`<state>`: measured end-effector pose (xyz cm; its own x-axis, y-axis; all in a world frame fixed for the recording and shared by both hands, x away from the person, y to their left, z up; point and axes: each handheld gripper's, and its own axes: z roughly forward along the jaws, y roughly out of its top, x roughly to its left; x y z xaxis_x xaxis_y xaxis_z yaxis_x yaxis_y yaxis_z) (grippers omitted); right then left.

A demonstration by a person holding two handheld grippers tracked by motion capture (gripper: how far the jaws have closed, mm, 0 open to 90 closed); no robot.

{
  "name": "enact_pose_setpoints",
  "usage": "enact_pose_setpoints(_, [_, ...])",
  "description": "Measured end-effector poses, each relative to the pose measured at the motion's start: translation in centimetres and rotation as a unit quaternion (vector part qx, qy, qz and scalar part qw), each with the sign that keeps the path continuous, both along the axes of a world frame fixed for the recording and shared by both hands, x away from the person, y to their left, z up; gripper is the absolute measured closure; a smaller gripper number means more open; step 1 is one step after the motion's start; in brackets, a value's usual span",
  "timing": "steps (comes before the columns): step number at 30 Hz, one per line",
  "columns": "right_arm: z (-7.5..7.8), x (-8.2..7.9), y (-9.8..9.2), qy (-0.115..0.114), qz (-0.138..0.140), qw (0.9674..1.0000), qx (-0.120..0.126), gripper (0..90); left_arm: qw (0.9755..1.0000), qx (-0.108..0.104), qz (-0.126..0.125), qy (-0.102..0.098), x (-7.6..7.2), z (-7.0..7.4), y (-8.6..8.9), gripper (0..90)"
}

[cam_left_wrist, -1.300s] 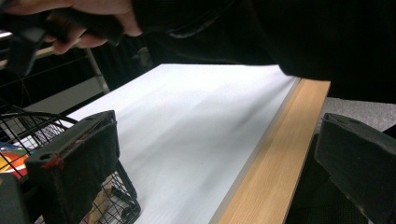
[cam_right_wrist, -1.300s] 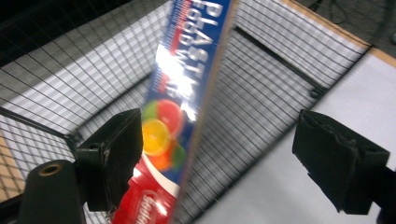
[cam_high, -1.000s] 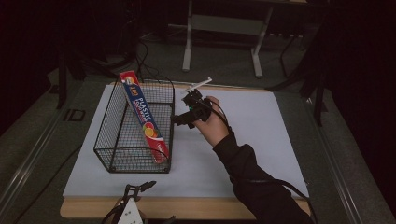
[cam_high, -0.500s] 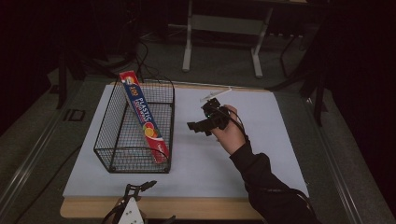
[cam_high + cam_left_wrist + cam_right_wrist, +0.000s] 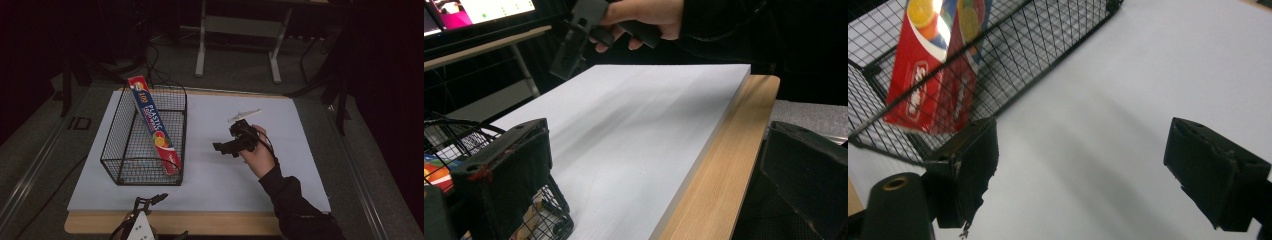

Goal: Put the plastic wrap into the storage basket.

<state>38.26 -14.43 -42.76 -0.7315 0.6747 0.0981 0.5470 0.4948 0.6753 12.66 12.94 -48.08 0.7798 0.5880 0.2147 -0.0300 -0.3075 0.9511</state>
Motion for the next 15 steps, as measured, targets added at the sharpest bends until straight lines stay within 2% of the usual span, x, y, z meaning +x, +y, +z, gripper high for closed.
enact_pose_setpoints(8, [-1.7, -0.9, -1.7, 0.003, 0.004, 0.9999, 0.009, 14.3, 1.0000, 0.002, 0.000, 0.000, 0.0, 0.0, -0.1, 0.4])
enact_pose_setpoints(11, [-2.7, -1.3, -2.4, 0.010, 0.002, 0.9999, 0.002, 14.3, 1.0000, 0.002, 0.000, 0.000, 0.0, 0.0, -0.1, 0.4])
enact_pose_setpoints(15, [-3.4, -1.6, -2.9, 0.015, 0.001, 0.9999, -0.001, 14.3, 1.0000, 0.003, 0.000, 0.000, 0.0, 0.0, -0.1, 0.4])
